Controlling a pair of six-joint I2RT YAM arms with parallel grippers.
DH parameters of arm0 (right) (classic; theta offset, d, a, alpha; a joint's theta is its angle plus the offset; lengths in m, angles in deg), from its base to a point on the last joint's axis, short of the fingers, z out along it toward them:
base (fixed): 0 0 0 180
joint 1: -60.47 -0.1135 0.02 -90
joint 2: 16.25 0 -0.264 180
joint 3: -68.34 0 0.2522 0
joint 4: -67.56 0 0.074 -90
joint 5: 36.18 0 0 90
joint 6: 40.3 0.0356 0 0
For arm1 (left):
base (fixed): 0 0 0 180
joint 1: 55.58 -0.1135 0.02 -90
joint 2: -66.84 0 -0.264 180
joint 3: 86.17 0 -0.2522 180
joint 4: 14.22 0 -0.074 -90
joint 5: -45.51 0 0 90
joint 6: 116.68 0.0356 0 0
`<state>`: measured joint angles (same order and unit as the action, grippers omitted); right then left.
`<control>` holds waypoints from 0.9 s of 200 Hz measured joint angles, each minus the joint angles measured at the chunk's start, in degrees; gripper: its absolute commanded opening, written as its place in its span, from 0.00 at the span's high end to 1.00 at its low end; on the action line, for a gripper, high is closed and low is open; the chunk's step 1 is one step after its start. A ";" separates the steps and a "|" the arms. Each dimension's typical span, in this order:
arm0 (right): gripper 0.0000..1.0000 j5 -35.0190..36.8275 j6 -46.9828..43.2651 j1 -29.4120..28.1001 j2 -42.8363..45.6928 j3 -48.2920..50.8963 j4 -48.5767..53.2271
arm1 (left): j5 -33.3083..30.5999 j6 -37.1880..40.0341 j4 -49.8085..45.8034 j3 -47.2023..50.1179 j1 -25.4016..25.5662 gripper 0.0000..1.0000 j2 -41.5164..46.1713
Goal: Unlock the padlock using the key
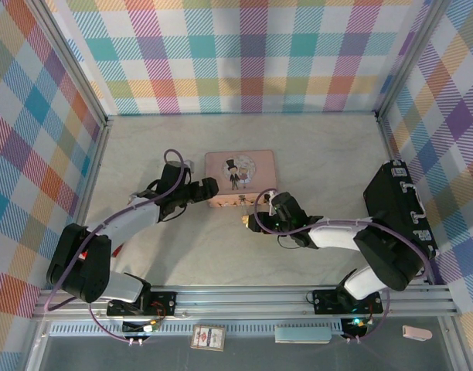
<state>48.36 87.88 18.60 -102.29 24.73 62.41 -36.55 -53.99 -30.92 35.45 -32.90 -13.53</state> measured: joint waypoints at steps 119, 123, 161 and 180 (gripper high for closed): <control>0.60 -8.39 -4.39 2.58 -8.57 -4.98 -1.86 | 3.58 0.13 2.19 -1.79 0.00 0.10 -4.50; 0.61 -8.63 -4.42 2.62 -8.70 -5.14 -1.77 | 3.63 0.13 2.27 -1.84 0.00 0.10 -4.68; 0.61 -9.64 -4.76 3.06 -9.44 -5.84 -1.38 | 4.09 -0.09 3.06 -1.84 0.00 0.11 -5.18; 0.61 -10.25 -4.79 3.26 -9.73 -5.97 -1.49 | 4.11 -0.15 3.13 -1.84 0.00 0.11 -5.18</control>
<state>38.11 83.09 21.86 -112.01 18.77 60.92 -32.44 -54.15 -27.80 33.61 -32.90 -18.71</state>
